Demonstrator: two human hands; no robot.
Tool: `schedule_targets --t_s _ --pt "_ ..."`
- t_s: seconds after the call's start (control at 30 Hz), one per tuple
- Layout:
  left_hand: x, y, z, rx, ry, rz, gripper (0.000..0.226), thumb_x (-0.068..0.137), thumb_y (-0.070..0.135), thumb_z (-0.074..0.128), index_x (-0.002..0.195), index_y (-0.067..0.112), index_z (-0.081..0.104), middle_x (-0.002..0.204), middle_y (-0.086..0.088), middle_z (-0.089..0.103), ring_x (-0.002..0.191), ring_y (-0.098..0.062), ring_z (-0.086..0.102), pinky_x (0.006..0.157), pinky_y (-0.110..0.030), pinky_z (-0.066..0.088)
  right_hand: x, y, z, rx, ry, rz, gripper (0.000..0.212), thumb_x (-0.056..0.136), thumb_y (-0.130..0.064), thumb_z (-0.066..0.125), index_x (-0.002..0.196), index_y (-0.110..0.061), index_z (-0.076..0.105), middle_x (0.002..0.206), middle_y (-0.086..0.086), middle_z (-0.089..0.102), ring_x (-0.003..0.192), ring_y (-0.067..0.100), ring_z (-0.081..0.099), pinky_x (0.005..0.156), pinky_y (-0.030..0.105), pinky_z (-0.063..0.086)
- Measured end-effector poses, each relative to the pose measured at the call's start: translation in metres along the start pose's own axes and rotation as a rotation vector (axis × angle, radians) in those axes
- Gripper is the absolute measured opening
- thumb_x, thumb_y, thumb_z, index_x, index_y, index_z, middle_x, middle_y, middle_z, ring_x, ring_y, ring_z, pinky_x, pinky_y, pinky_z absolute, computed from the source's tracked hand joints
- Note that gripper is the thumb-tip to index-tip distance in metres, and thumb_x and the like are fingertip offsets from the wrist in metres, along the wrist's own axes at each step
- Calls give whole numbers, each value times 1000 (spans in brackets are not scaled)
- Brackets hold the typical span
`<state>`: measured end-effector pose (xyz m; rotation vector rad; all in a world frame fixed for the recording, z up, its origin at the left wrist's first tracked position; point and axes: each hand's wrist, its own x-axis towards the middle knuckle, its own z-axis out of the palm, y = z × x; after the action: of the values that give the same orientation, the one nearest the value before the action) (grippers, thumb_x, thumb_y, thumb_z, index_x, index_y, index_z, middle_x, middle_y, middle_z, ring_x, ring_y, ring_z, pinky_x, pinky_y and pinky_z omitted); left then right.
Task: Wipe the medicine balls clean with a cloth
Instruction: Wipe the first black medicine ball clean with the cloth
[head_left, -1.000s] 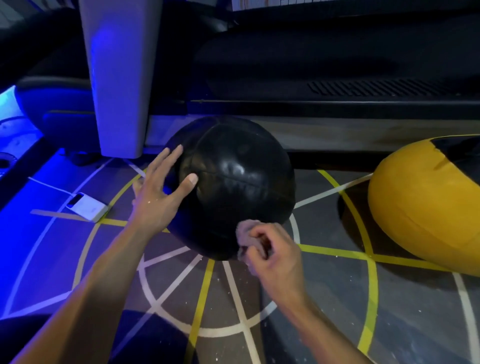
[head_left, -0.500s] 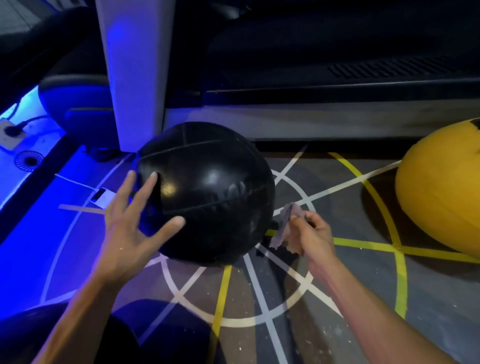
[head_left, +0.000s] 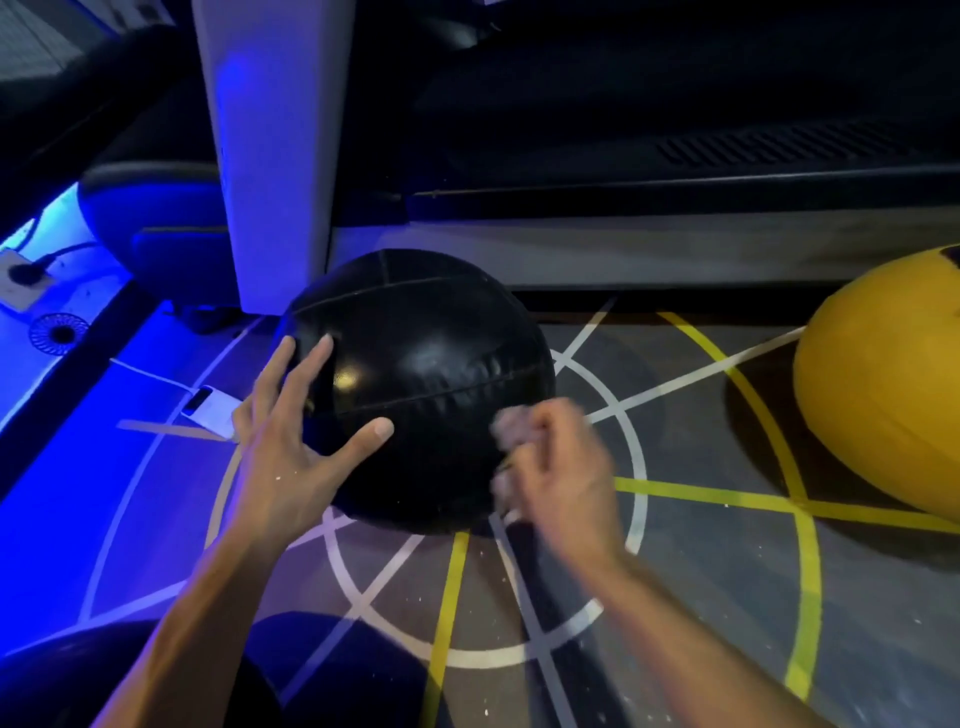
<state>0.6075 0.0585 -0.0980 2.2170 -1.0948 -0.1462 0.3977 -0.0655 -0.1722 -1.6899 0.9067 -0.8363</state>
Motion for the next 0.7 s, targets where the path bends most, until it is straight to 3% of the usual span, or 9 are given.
schedule_targets --t_s 0.07,0.13,0.2,0.27,0.37,0.43,0.5,0.57,0.7 --pt "-8 -2 1 -4 21 7 97 65 81 62 153 54 32 167 19 14 151 -23 15 111 -38 16 24 18 -15 30 233 330 23 97 -5 53 85 -24 51 85 -6 68 70 13 68 63 44 53" --pt "-14 -2 5 -21 30 32 95 65 80 64 151 55 33 167 18 15 151 -25 15 112 -38 15 36 14 -9 28 351 427 16 90 -5 54 85 -20 50 81 -9 66 79 24 67 70 39 51" --pt "-19 -5 7 -37 42 33 93 64 78 66 149 57 32 167 17 16 152 -21 14 113 -36 14 25 -12 12 114 302 341 11 91 -14 53 88 -24 50 75 -2 63 69 35 62 60 47 52" --pt "-24 -12 3 -66 53 5 94 63 77 67 149 58 32 166 18 16 149 -12 14 113 -36 14 1 -36 24 184 159 132 10 94 -17 54 90 -27 52 76 -4 61 64 31 59 53 48 51" --pt "-33 -30 -3 -84 58 -6 94 62 74 68 147 60 32 166 16 18 149 -13 18 119 -42 19 -17 -42 18 64 -38 -95 11 96 -15 61 97 -25 57 81 -11 58 65 11 56 53 23 44" --pt "-40 -42 -5 -95 81 12 91 63 71 70 144 64 30 165 14 21 150 -16 21 119 -60 28 -5 -24 9 26 -13 -10 10 95 -15 63 94 -23 58 78 -8 63 62 7 58 51 19 42" --pt "-46 -50 -6 -97 83 20 91 64 70 71 144 66 29 162 19 21 152 -18 21 114 -68 32 15 6 1 15 56 259 10 98 -20 61 89 -22 57 74 -4 65 64 11 60 57 29 47" --pt "-52 -58 -9 -129 83 14 92 62 77 72 143 66 30 160 29 19 154 -15 21 114 -66 34 25 24 -2 19 4 473 18 101 -29 59 85 -20 55 72 -3 64 68 18 60 61 36 48" --pt "-55 -79 -23 -275 51 -59 91 53 91 71 136 71 36 157 37 20 152 -4 24 116 -54 34 14 26 5 162 -94 514 11 96 -6 57 86 -9 54 57 2 58 51 19 56 49 29 45"
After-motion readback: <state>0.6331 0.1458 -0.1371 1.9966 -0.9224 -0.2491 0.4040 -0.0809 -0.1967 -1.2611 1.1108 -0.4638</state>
